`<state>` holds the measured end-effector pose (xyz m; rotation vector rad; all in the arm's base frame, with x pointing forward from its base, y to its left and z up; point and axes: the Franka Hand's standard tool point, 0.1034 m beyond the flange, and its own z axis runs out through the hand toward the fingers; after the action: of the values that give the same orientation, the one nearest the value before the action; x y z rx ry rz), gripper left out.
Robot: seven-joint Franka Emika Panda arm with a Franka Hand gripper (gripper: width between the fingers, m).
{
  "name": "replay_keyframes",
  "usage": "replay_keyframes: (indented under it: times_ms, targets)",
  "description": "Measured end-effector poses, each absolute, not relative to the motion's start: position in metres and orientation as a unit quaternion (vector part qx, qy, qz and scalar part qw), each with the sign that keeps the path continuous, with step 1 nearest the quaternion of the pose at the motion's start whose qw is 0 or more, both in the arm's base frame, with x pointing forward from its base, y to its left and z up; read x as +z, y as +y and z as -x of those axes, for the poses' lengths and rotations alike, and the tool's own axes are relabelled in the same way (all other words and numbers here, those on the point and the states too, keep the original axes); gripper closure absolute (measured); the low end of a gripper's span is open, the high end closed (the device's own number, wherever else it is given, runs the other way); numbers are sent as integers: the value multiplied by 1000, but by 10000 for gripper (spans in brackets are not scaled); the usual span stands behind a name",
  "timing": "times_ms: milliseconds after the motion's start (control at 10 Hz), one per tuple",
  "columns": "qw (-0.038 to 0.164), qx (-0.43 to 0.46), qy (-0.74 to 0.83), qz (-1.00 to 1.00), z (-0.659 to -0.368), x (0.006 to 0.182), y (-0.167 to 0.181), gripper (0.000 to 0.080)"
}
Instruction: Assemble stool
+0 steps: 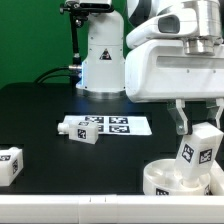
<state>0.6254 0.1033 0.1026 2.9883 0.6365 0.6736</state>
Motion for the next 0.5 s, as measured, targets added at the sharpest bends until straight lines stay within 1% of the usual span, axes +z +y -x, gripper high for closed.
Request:
replay_keyframes:
  times_ms: [200, 500]
  targets:
    - [5, 215, 205, -955, -623, 96, 105, 476]
    - [4, 236, 210, -949, -623, 95, 113, 476]
